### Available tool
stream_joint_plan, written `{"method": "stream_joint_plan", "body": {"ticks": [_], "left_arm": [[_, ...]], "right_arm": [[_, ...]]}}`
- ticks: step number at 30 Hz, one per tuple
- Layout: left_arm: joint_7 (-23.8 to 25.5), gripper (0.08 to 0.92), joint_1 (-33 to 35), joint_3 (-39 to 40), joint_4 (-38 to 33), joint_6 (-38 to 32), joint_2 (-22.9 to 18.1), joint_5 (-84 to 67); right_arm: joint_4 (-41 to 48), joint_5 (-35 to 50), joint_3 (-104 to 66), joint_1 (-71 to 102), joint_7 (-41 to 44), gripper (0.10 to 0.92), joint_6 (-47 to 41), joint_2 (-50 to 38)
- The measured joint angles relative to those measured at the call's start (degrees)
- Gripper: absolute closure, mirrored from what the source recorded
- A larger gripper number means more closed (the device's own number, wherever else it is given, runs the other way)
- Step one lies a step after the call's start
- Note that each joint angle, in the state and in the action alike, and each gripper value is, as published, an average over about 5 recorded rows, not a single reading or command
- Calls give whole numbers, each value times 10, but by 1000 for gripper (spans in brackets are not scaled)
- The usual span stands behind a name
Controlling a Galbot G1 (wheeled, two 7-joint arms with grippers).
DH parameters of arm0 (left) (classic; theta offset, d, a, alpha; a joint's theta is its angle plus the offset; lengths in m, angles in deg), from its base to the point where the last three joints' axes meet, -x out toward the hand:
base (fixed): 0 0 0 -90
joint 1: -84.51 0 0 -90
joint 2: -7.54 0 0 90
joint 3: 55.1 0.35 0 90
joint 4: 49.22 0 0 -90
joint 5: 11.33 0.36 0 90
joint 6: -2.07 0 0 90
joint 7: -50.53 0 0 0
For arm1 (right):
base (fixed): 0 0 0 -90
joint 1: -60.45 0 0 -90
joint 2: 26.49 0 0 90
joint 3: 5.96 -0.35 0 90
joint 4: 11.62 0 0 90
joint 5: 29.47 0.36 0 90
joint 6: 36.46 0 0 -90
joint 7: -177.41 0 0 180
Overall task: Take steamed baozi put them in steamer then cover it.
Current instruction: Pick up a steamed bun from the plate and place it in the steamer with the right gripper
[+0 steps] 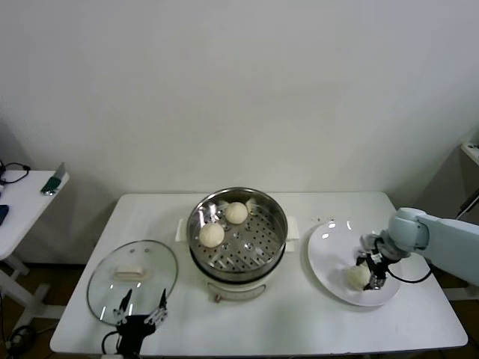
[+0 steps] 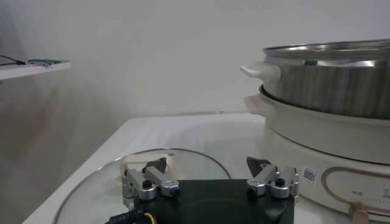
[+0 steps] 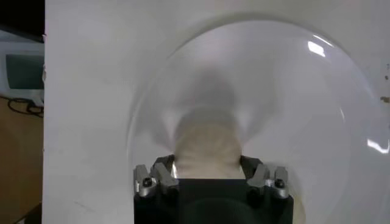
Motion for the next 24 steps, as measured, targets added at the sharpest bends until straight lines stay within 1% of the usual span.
{"method": "stream_joint_plan", "body": {"ticks": [7, 12, 19, 24], "left_arm": [[-1, 177, 0, 1, -1, 0, -2, 2], [-1, 177, 2, 3, -3, 0, -3, 5], [-1, 177, 5, 3, -8, 2, -3, 9], [0, 177, 5, 4, -12, 4, -3, 12]], "right_arm": [[-6, -4, 1, -12, 7, 357, 9, 3], [-13, 8, 36, -76, 23, 363, 33, 15], [-30, 57, 123, -250, 59, 364, 110, 68], [-51, 83, 147, -362, 84, 364, 180, 122]]}}
